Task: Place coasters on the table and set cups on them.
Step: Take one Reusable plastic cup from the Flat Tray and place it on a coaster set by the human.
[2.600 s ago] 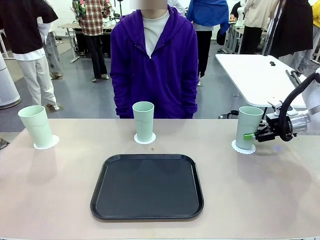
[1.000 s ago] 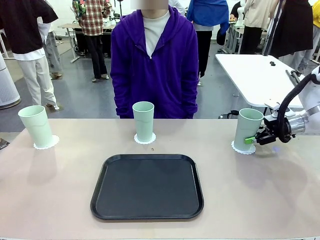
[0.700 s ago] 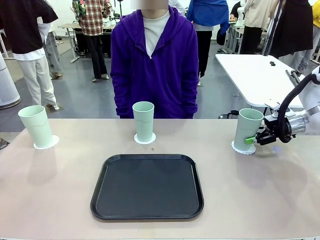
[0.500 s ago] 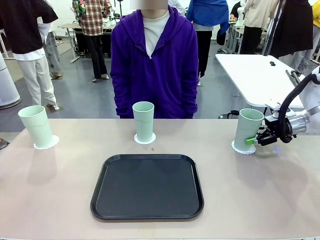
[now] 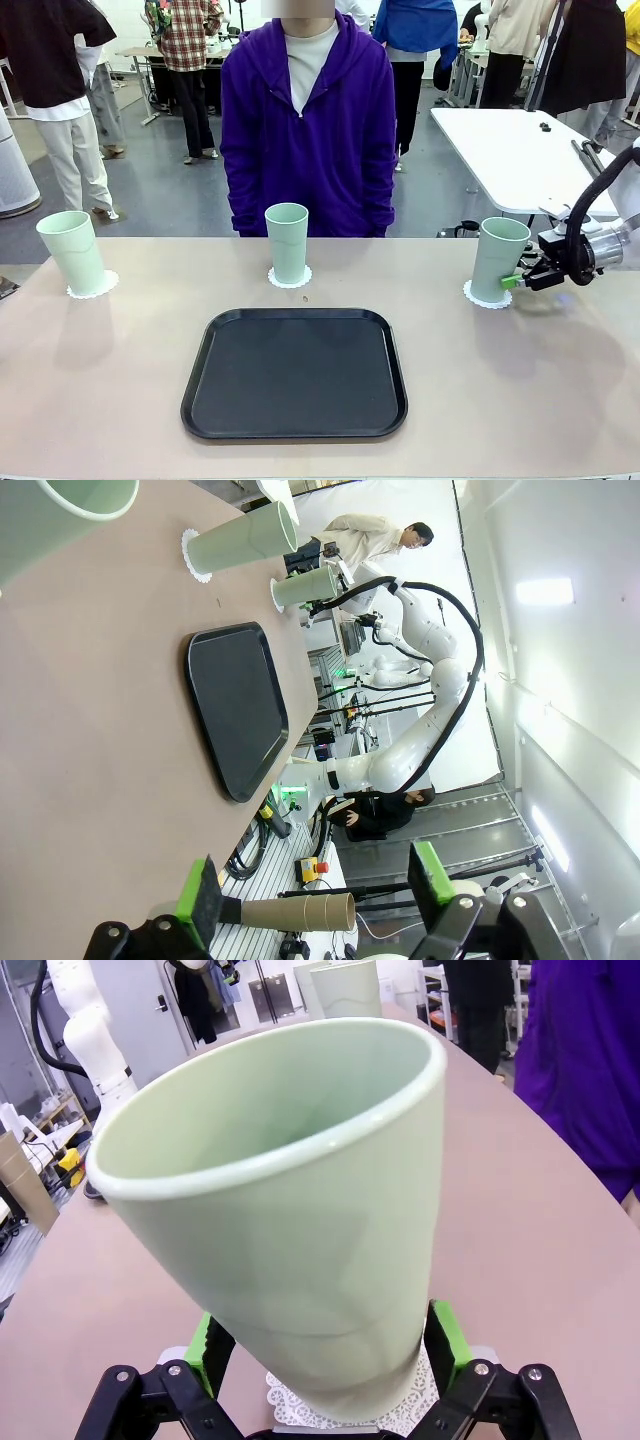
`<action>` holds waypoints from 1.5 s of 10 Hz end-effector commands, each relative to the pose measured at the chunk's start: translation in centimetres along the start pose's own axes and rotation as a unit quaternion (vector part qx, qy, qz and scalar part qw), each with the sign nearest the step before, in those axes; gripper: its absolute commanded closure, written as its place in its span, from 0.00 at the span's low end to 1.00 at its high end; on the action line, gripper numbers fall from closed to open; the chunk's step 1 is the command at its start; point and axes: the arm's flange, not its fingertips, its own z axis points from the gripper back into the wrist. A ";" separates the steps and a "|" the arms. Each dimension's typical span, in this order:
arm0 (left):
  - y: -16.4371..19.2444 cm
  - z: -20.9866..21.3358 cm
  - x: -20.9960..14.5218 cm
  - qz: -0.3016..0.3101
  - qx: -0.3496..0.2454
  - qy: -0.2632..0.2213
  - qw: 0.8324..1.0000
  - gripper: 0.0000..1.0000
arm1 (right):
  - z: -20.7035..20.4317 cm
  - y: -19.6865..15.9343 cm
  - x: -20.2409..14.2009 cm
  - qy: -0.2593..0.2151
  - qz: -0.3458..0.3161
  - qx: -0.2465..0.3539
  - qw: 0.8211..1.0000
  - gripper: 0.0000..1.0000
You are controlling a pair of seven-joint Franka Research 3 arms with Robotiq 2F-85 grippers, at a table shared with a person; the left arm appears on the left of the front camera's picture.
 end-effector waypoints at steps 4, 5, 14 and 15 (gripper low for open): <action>-0.2 0.1 -0.1 -0.004 -0.001 -0.001 1.000 0.00 | 1.6 -1.3 -0.7 -0.001 -0.019 0.010 1.000 0.00; -0.2 0.1 -0.1 -0.004 -0.001 -0.001 1.000 0.00 | 1.9 -1.1 -0.6 0.003 -0.019 0.003 1.000 0.00; -0.2 0.1 -0.1 -0.004 -0.001 -0.001 1.000 0.00 | 5.4 11.3 11.3 0.259 -0.236 -0.205 0.914 0.00; -0.2 0.1 -0.1 -0.004 -0.001 -0.001 1.000 0.00 | 5.0 13.0 13.6 0.269 -0.265 -0.219 0.900 0.00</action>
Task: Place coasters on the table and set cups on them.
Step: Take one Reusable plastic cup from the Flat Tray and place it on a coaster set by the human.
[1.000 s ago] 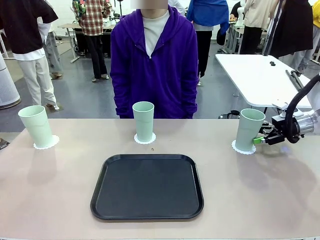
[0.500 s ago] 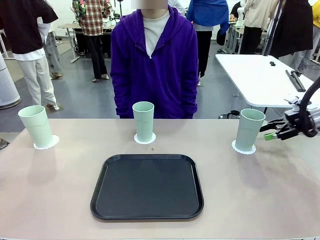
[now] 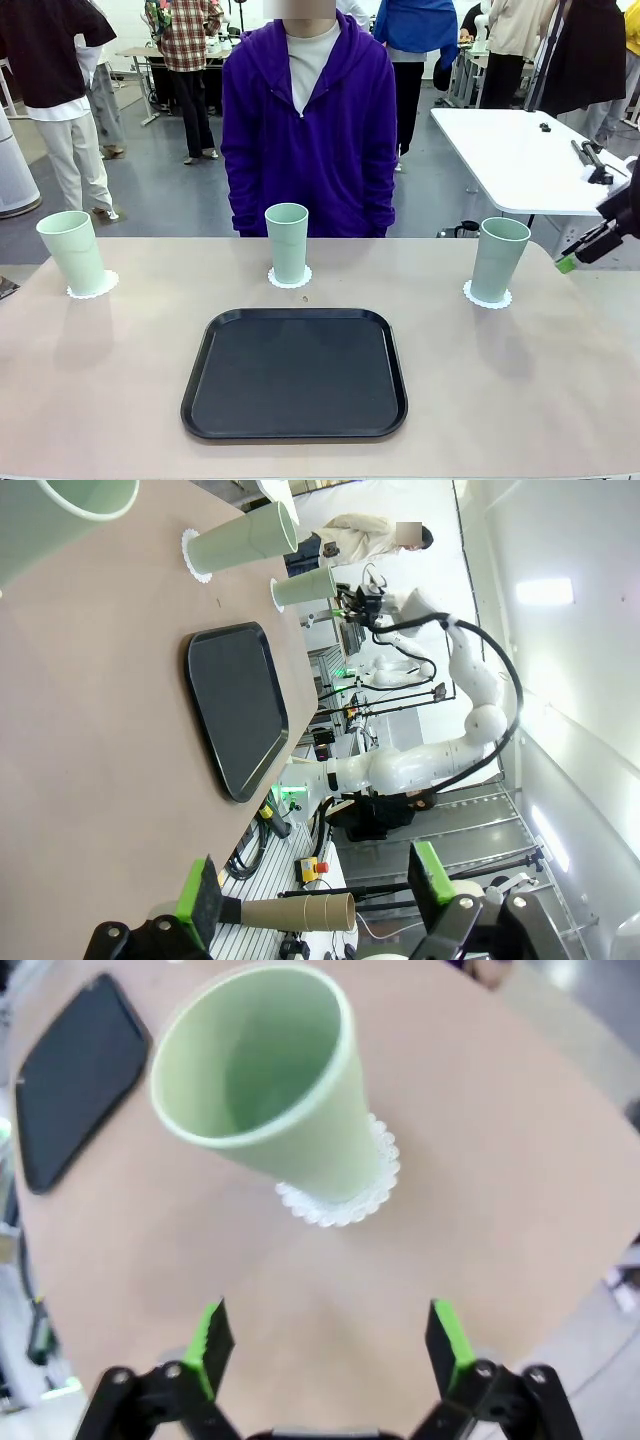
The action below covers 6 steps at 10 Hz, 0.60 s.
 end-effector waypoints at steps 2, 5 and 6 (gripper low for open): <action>-0.2 0.2 -0.1 -0.004 -0.001 -0.001 1.000 0.00 | 2.3 7.5 3.8 0.051 -0.105 -0.019 0.993 0.00; -0.2 0.2 -0.1 -0.004 -0.001 -0.001 1.000 0.00 | 4.7 14.5 7.5 0.102 -0.141 -0.107 0.979 0.00; -0.2 0.2 -0.1 -0.004 -0.001 -0.001 1.000 0.00 | 5.3 17.0 8.8 0.131 -0.164 -0.148 0.966 0.00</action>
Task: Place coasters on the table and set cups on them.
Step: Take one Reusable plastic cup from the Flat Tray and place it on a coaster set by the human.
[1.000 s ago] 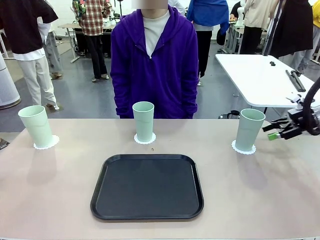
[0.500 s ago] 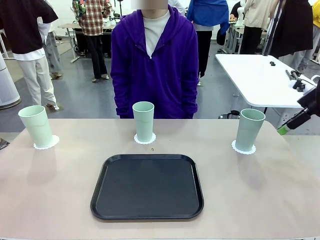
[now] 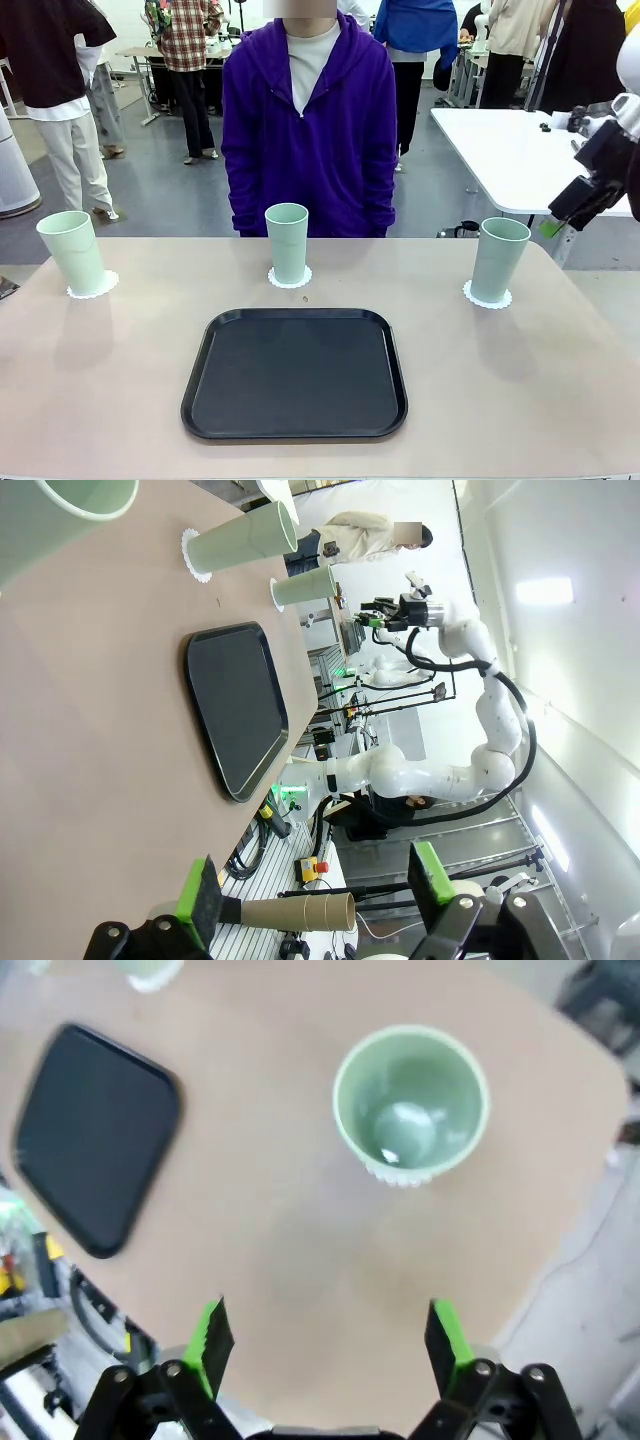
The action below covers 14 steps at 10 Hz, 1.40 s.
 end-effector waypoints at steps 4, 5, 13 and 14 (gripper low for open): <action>-0.2 0.2 -0.1 -0.004 -0.001 -0.002 1.000 0.00 | 2.2 6.8 1.2 0.068 -0.054 -0.086 0.992 0.00; -0.2 0.2 -0.1 -0.004 -0.001 -0.002 1.000 0.00 | 2.8 5.3 0.3 0.040 -0.049 -0.083 0.995 0.00; -0.2 0.2 -0.1 -0.004 -0.001 -0.002 1.000 0.00 | 2.8 5.3 0.3 0.040 -0.049 -0.083 0.995 0.00; -0.2 0.2 -0.1 -0.004 -0.001 -0.002 1.000 0.00 | 2.8 5.3 0.3 0.040 -0.049 -0.083 0.995 0.00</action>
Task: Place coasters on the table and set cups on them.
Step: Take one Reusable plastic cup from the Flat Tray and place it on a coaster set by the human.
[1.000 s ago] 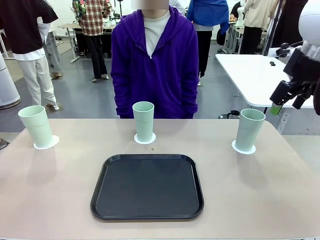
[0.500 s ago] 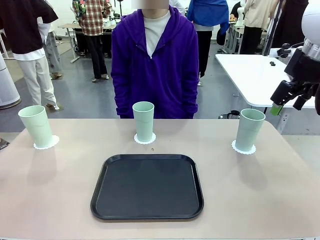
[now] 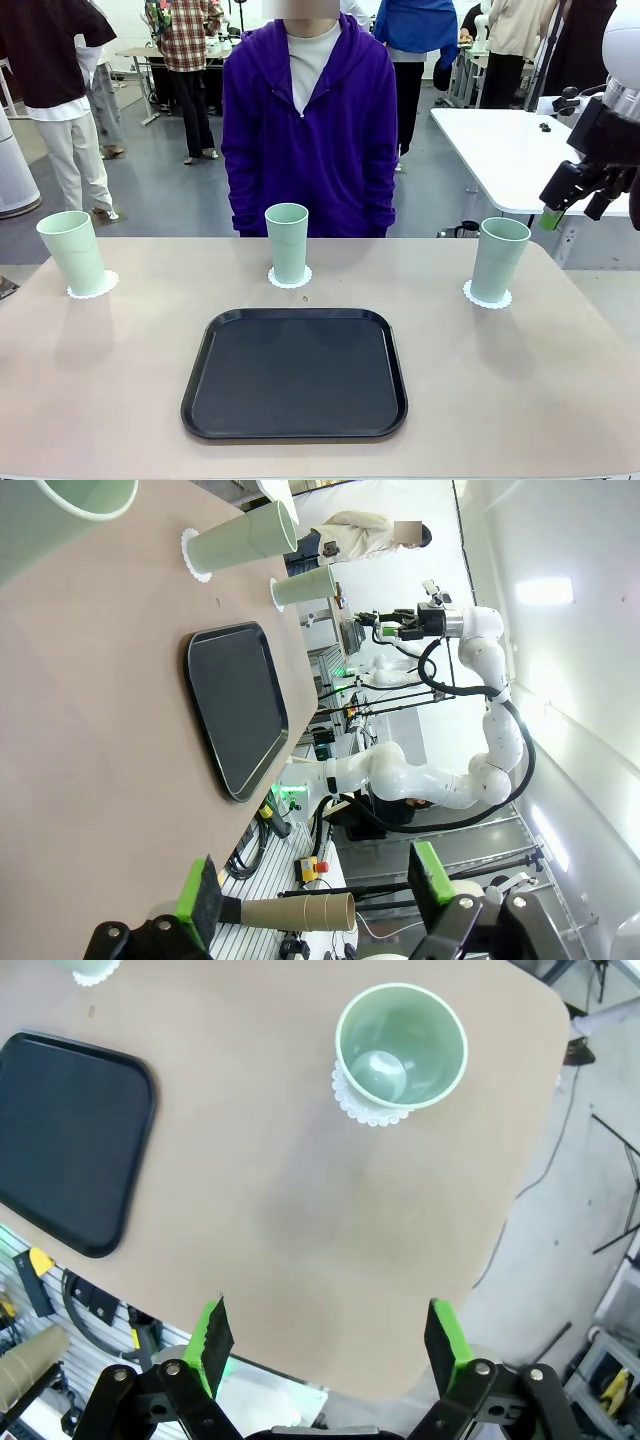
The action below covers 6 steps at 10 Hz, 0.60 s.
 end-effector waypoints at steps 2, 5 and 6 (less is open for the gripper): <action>-0.2 0.2 -0.1 -0.004 -0.001 -0.002 1.000 0.00 | -0.1 -0.2 0.2 -0.004 0.006 -0.007 1.000 0.00; -0.2 0.2 -0.1 -0.004 -0.001 -0.002 1.000 0.00 | 1.4 -3.3 -2.4 -0.046 -0.062 0.105 0.991 0.00; -0.2 0.2 -0.1 -0.004 -0.001 -0.002 1.000 0.00 | 1.1 -7.4 -3.6 -0.061 -0.114 0.218 0.967 0.00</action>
